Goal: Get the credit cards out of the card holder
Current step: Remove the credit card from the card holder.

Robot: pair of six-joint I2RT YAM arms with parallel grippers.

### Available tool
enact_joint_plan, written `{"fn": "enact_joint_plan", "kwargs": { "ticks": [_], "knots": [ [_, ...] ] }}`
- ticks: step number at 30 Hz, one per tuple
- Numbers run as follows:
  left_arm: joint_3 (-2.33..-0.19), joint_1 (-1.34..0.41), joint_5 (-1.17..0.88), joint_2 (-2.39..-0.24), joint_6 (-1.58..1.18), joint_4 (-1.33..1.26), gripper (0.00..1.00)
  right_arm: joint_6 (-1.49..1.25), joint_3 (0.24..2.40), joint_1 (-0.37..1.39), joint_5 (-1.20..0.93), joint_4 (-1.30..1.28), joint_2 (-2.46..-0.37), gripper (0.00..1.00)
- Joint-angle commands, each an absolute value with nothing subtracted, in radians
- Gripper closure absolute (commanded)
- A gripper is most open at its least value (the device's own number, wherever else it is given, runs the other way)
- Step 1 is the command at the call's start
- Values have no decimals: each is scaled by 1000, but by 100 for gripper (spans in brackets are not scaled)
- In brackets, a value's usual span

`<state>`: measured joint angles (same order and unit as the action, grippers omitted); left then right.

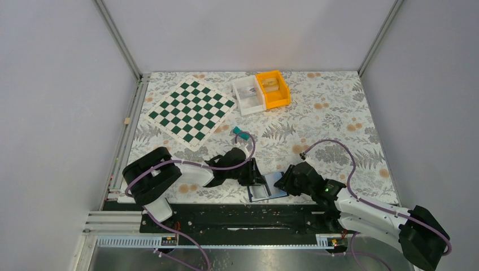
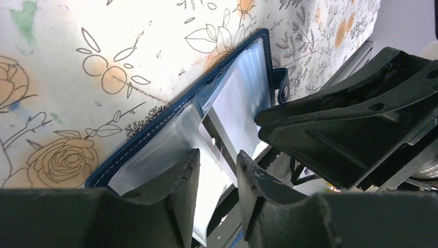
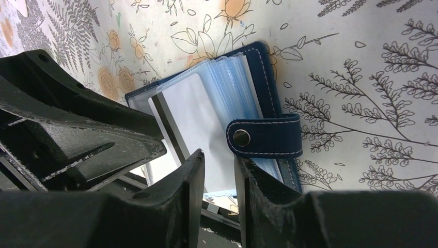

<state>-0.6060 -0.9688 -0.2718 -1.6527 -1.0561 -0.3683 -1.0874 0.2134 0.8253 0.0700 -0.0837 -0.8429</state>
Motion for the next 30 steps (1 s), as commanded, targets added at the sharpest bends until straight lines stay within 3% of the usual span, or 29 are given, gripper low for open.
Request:
{"fn": "enact_joint_plan", "kwargs": {
  "ticks": [1, 18, 22, 26, 30],
  "knots": [
    [-602, -978, -246, -1679, -1071, -456, 67, -1100, 170, 821, 94, -173, -850, 65],
    [-573, -984, -277, -1713, -1172, -564, 78, -1124, 153, 821, 92, -173, -823, 66],
    [-550, -982, -285, -1712, -1205, -604, 85, -1126, 150, 821, 93, -172, -821, 66],
    [-540, -979, -299, -1715, -1237, -624, 98, -1129, 149, 820, 99, -172, -821, 66],
    [-514, -968, -292, -1696, -1243, -631, 100, -1128, 152, 821, 107, -187, -812, 65]
  ]
}}
